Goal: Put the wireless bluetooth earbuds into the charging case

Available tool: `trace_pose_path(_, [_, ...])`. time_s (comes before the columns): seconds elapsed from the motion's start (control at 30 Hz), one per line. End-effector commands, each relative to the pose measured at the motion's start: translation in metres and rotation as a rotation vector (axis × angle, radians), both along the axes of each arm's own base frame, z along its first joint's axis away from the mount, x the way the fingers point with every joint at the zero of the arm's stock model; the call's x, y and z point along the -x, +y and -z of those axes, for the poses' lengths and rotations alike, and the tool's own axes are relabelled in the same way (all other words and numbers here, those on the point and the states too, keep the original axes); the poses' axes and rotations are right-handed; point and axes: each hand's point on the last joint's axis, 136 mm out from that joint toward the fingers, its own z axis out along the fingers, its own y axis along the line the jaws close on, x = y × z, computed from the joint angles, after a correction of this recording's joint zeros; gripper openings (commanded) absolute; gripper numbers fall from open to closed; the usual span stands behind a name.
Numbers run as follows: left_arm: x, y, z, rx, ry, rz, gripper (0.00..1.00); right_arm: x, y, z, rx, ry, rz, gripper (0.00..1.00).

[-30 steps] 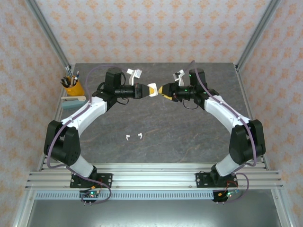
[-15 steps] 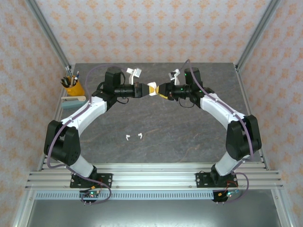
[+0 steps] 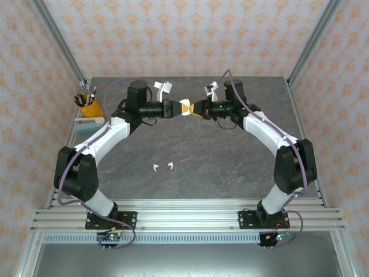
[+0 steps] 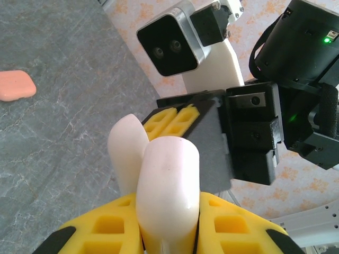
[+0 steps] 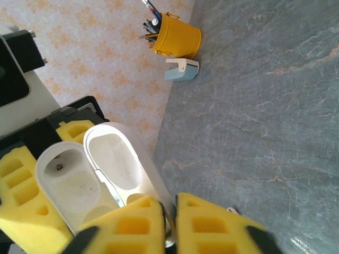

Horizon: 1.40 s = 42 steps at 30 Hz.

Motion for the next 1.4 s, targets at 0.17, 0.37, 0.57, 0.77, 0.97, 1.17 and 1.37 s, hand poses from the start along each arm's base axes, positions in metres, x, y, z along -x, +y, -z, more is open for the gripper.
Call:
trace_pose_path(0.17, [-0.003,-0.002,-0.011,-0.019,-0.044,-0.016,0.53,-0.006,-0.007,-0.014,0.065,-0.067,0.009,0.00])
trace_pose_path(0.37, [-0.009,0.020,-0.022,-0.071,-0.078,-0.073,0.72,0.002,-0.021,-0.007,0.247,-0.105,-0.034,0.00])
trace_pose_path(0.57, [0.009,0.035,-0.026,-0.186,-0.052,0.052,0.77,0.018,-0.036,0.000,0.500,-0.204,-0.191,0.00])
trace_pose_path(0.77, [0.034,0.027,-0.016,-0.193,0.057,0.278,0.80,0.023,-0.032,0.002,0.558,-0.259,-0.278,0.00])
trace_pose_path(0.97, [0.042,0.025,0.004,-0.186,0.128,0.363,0.79,0.036,-0.023,0.003,0.558,-0.267,-0.352,0.00])
trace_pose_path(1.17, [0.052,0.019,0.008,-0.103,0.168,0.449,0.71,0.048,-0.007,0.000,0.508,-0.274,-0.402,0.00])
trace_pose_path(1.37, [0.073,0.019,0.000,-0.005,0.208,0.555,0.66,0.052,0.002,0.001,0.491,-0.268,-0.438,0.00])
